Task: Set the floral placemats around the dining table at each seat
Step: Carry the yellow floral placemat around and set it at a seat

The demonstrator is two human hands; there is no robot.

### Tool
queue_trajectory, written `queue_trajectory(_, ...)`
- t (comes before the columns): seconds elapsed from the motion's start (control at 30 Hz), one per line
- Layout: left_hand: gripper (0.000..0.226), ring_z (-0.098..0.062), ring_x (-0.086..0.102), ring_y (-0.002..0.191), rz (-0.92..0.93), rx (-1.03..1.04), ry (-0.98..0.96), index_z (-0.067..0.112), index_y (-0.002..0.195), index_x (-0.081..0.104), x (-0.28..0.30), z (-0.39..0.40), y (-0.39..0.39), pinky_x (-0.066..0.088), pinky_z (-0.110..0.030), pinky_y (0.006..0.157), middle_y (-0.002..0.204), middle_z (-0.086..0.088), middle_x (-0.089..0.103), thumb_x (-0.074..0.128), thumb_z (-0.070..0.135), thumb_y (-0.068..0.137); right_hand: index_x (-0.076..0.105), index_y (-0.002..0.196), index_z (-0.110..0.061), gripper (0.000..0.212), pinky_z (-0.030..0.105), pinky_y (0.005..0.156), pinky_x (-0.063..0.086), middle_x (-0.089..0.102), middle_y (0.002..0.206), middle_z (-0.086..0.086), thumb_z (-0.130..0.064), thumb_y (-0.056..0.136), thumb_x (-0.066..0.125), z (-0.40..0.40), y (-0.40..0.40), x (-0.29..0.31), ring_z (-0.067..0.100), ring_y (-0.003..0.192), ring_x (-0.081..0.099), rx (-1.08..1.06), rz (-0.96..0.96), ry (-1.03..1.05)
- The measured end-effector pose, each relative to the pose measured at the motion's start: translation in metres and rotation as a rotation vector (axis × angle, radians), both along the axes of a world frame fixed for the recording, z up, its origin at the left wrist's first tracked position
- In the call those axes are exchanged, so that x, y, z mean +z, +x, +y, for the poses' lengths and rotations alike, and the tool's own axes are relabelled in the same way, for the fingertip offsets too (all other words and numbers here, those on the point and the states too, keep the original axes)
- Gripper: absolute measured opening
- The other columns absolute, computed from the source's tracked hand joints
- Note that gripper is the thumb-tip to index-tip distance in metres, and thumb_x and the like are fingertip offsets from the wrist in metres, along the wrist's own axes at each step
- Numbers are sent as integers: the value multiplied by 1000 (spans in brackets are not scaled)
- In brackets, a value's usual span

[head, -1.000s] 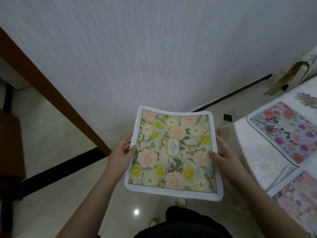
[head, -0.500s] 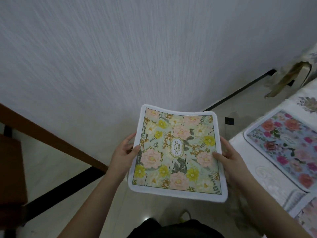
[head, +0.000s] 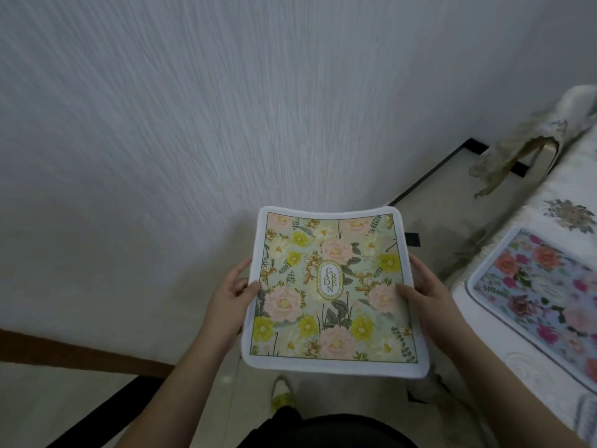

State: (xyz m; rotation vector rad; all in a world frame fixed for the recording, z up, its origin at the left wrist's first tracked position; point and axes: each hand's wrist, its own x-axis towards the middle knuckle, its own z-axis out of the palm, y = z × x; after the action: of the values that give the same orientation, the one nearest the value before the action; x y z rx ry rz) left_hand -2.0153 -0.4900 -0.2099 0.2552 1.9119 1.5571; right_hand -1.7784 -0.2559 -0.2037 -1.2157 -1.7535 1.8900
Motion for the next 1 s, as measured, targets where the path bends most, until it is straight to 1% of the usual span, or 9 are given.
queue_trajectory(0.13,47,-24,75,88,-16,-84,34,34,135,53,5,22,-40,61,-47,73,101,-4,76,58,6,97,43,138,-47,57,50,75,60,74,107,-2,-9,97,53,5,-27,8,24,92,73,-94,12,3)
queue_trajectory(0.3,46,-23,75,86,9,-220,11,41,130,54,7,53,-81,61,-47,74,101,-4,76,59,10,97,44,138,-47,56,52,79,58,72,113,-1,-9,97,54,9,-37,8,25,97,72,-166,9,60)
queue_trajectory(0.37,46,-23,75,86,22,-270,7,39,132,54,7,69,-89,60,-49,77,100,-3,77,60,10,96,45,137,-49,57,53,80,58,72,113,-1,-10,97,54,13,-35,7,25,96,72,-215,4,61)
queue_trajectory(0.43,47,-23,75,87,27,-319,14,37,134,54,8,88,-94,60,-48,77,100,-4,77,61,11,96,48,129,-56,57,54,82,57,72,113,0,-11,96,56,19,-31,7,26,97,72,-261,-11,65)
queue_trajectory(0.5,45,-23,75,85,22,-363,28,39,131,55,9,108,-95,61,-44,72,98,-4,77,60,10,96,50,118,-65,59,53,83,57,73,112,-1,-11,96,56,26,-25,9,25,96,72,-299,-26,84)
queue_trajectory(0.57,45,-23,75,83,14,-401,41,42,126,55,9,129,-94,61,-39,66,97,-4,77,59,8,97,52,114,-65,57,48,77,59,73,108,-3,-10,97,55,33,-20,11,22,93,72,-337,-11,81)
queue_trajectory(0.67,46,-24,75,84,10,-448,28,41,128,55,6,164,-95,61,-42,67,97,-3,77,58,7,97,48,119,-58,52,39,67,60,74,104,-3,-12,97,55,50,-15,8,20,87,73,-411,7,38)
queue_trajectory(0.83,46,-28,75,87,10,-513,-14,39,131,54,-4,222,-97,59,-55,76,100,-5,77,59,9,97,45,135,-45,55,45,70,60,75,103,2,-9,96,55,94,-10,-2,25,88,73,-502,12,-25)
queue_trajectory(1.0,46,-28,75,86,23,-551,4,36,133,53,7,286,-101,60,-53,76,98,-6,77,58,8,97,42,139,-41,56,50,75,59,74,103,4,-6,96,54,145,-12,-2,26,88,73,-533,29,-42)
